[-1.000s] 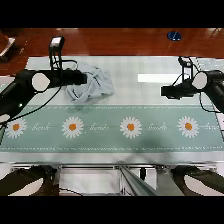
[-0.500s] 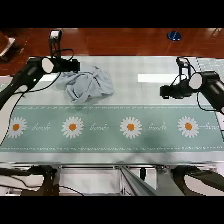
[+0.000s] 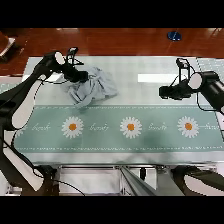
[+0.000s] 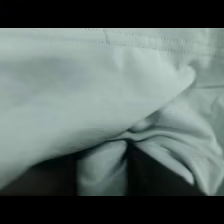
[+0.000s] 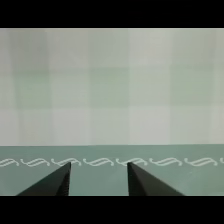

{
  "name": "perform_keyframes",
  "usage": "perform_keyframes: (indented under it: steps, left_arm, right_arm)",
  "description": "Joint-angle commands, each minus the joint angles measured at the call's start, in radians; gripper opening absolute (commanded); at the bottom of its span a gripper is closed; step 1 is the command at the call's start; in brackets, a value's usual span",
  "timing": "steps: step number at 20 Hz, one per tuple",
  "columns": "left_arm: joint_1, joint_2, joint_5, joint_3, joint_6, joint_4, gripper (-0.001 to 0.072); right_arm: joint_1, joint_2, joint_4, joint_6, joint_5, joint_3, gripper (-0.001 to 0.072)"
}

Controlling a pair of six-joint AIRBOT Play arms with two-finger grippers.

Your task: Fold the shirts.

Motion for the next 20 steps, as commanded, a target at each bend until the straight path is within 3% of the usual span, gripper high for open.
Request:
perform_keyframes:
  steps: [1, 3, 5, 14, 20]
  left_arm:
    - [0.004, -0.032, -0.216, 0.027, 0.015, -0.004, 0.0051]
    - [0.006, -0.018, -0.272, 0.041, 0.015, -0.005, 0.0027]
    - [0.002, 0.053, -0.245, 0.042, 0.015, -0.005, 0.0027]
    - [-0.023, 0.646, 0.089, 0.043, 0.012, -0.163, 0.0027]
    - [-0.235, 0.908, 0.123, -0.005, 0.011, -0.161, 0.0026]
  right_arm:
    - [0.000, 0.002, 0.008, 0.001, 0.026, 0.000, 0.0407]
    - [0.001, 0.015, 0.015, 0.000, 0.063, 0.000, 0.0407]
    - [0.001, 0.056, 0.023, -0.012, 0.087, 0.000, 0.0407]
    - [0.001, 0.435, 0.055, -0.019, 0.089, 0.000, 0.0406]
    - [0.000, 0.657, 0.063, -0.033, 0.119, 0.000, 0.0406]
